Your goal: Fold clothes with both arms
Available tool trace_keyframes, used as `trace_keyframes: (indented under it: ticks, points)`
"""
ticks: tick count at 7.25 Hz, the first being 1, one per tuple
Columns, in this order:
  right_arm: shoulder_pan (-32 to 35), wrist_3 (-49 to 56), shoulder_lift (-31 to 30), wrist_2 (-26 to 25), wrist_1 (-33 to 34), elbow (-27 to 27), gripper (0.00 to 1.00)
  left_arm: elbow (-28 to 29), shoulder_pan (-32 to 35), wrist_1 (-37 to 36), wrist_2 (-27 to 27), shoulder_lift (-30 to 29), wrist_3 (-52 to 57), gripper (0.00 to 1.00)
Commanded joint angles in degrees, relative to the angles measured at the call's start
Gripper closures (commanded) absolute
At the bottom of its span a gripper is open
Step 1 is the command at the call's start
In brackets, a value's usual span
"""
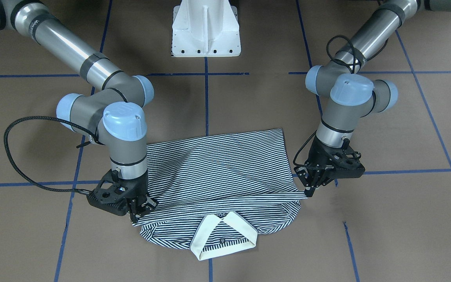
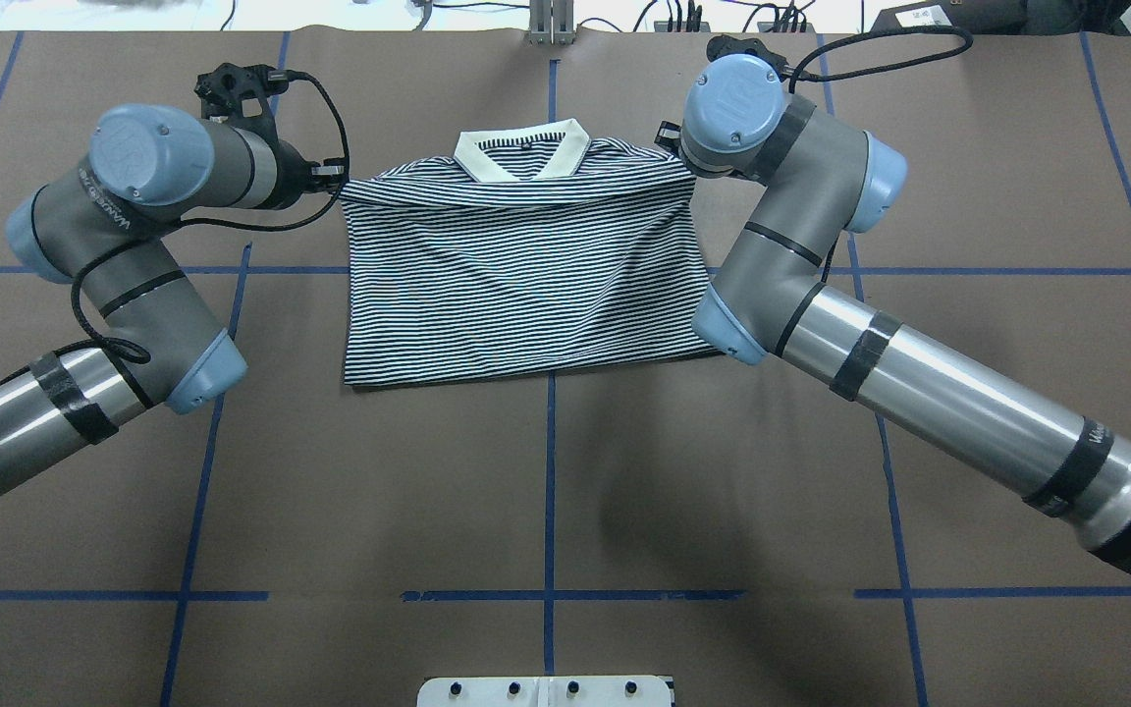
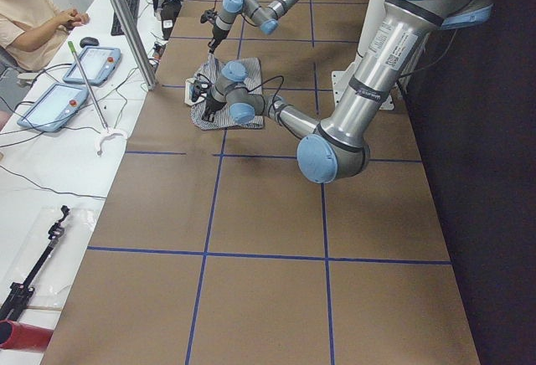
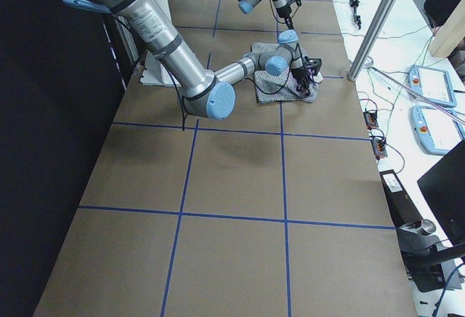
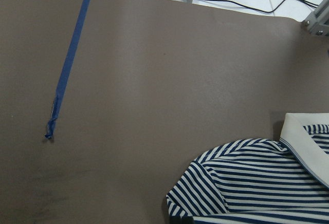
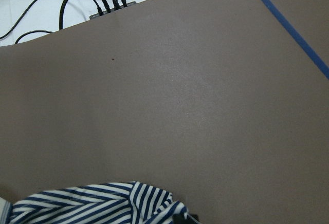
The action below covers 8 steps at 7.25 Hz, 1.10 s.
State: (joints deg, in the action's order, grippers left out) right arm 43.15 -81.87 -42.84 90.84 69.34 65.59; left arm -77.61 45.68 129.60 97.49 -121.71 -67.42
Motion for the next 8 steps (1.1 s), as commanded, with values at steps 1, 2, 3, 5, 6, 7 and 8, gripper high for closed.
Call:
trace_keyframes:
  ticks: [1, 2, 3, 5, 6, 7, 8]
  points:
    - [0.0, 2.0, 1.2, -0.5, -0.1, -2.3, 1.0, 3.0, 0.0, 0.1, 0.0, -1.7, 0.0, 1.0]
    - [-0.1, 2.1, 1.4, -0.5, -0.1, -2.6, 1.0, 3.6, 0.0, 0.2, 0.0, -2.2, 0.0, 1.0]
    - [-0.1, 2.1, 1.5, -0.5, -0.1, -2.8, 1.0, 3.9, 0.0, 0.3, 0.0, -2.2, 0.0, 1.0]
    - [-0.1, 2.1, 2.9, -0.6, -0.2, -4.2, 0.71, 3.9, 0.0, 0.3, 0.0, -2.5, -0.1, 0.88]
    - [-0.1, 2.1, 2.9, -0.6, -0.2, -4.2, 0.64, 3.8, 0.0, 0.3, 0.0, -2.5, -0.1, 0.73]
    - [0.0, 1.8, 3.1, -0.6, -1.7, -4.2, 0.54, 3.8, 0.0, 0.8, 0.0, -2.4, -0.1, 0.6]
    - [0.4, 1.0, 2.8, -0.4, -5.7, -3.8, 0.5, 3.6, 0.0, 2.0, 0.0, -2.1, -0.1, 0.54]
